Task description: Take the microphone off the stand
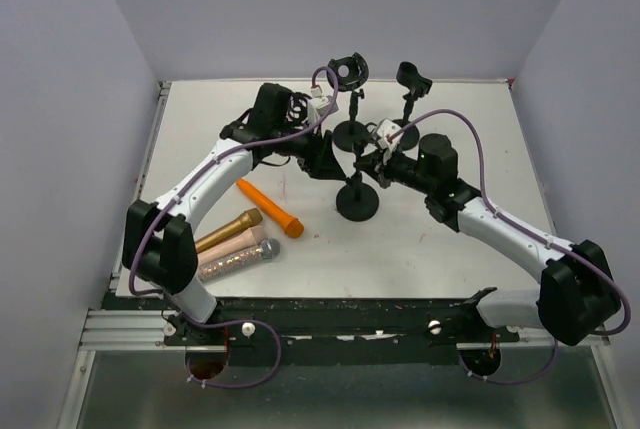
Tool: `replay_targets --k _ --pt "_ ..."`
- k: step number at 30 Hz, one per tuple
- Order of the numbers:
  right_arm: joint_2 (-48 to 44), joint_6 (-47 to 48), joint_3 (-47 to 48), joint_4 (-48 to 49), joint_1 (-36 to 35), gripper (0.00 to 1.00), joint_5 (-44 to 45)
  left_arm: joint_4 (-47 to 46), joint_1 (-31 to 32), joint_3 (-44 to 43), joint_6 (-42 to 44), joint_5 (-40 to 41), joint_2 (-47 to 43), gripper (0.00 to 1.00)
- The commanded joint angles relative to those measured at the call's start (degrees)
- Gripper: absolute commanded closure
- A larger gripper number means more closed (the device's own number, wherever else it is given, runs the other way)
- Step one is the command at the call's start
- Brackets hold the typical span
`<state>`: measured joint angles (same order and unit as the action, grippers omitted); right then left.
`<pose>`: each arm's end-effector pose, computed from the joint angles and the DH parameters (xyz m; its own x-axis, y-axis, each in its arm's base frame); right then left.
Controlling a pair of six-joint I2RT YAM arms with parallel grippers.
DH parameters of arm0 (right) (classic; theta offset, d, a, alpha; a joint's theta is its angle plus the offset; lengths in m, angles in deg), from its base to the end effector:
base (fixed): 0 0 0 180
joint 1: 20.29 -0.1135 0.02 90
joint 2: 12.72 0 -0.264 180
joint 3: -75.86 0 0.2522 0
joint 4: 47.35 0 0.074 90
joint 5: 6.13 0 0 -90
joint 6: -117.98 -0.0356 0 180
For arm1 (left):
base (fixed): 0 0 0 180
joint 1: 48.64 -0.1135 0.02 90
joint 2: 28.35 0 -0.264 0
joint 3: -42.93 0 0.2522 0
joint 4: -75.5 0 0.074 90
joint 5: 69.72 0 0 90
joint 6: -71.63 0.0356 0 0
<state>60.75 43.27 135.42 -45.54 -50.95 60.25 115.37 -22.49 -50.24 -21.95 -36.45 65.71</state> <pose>0.2456 0.1622 0.2836 0.0381 -0.2583 -0.9653 -0.8233 0.5393 -0.1768 0.3116 -0.1861 0.3119 -0.6355 0.2739 -0.7219 0.7721 0.2309 -0.5921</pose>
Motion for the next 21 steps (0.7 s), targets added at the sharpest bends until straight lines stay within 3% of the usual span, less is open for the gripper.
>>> replay_targets --k 1,10,16,21 --pt "2.4 1.8 3.0 6.7 1.1 0.99 2.9 4.7 -0.1 -1.4 7.5 7.7 -4.4 0.32" --pt "6.9 1.5 6.8 9.8 3.3 1.00 3.2 5.9 1.1 0.7 16.7 12.8 -9.3 0.32" --pt "7.7 0.3 7.5 11.5 3.6 0.99 4.1 5.4 1.2 0.8 17.9 13.8 -9.5 0.32" --pt "8.2 -1.6 7.1 11.6 3.7 1.00 5.3 -6.4 5.3 6.6 20.4 22.2 -10.8 0.32"
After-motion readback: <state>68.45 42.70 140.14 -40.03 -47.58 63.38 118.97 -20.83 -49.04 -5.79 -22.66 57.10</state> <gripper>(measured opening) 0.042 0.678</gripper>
